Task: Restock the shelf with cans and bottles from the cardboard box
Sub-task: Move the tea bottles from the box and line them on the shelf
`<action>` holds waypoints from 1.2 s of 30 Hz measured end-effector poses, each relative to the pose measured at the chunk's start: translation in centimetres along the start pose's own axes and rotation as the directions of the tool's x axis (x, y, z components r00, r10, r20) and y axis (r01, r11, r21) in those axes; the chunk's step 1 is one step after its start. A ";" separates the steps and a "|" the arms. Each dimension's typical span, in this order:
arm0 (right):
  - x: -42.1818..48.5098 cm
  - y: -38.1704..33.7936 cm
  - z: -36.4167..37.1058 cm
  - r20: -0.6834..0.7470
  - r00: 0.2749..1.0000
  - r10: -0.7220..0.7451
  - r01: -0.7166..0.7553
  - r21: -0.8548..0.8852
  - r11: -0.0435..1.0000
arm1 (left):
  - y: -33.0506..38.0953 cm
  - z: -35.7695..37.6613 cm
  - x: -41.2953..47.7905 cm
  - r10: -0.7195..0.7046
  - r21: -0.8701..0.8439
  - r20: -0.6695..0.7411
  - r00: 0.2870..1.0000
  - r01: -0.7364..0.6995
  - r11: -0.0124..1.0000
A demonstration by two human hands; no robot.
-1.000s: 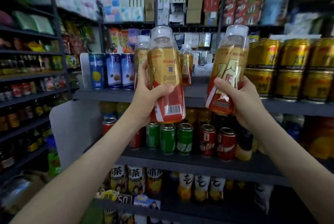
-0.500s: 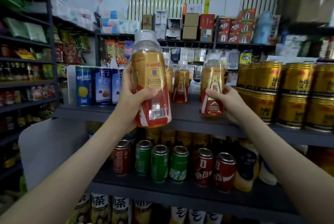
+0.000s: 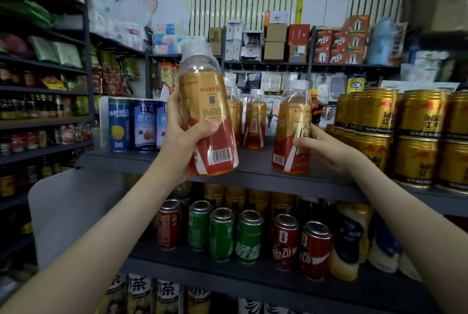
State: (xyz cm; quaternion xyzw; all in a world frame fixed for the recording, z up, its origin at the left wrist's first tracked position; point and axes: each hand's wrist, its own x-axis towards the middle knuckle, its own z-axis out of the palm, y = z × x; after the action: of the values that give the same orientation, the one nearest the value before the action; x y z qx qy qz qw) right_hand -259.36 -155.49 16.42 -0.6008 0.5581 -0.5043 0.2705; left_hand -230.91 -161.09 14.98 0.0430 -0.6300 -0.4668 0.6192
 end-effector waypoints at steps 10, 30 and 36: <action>2.3 -0.4 2.2 -0.395 0.915 -0.085 -0.065 -0.352 0.934 | -0.8 -0.4 0.0 0.013 0.110 0.024 1.000 -0.015 0.994; 5.7 -0.7 2.1 -0.181 0.975 0.126 -0.165 -0.215 0.963 | -2.0 -3.0 1.3 0.045 -0.038 0.027 0.999 -0.044 0.998; 8.3 -1.5 2.8 -0.144 0.975 0.170 -0.198 -0.207 0.958 | -1.8 -3.3 2.0 0.065 -0.078 0.020 0.998 -0.063 0.995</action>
State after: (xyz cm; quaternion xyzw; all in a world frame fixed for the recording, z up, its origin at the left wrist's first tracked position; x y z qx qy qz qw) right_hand -257.31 -163.59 19.31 -0.5398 0.6797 -0.4486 0.2131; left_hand -229.60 -165.14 14.63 -0.0064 -0.6193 -0.4710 0.6281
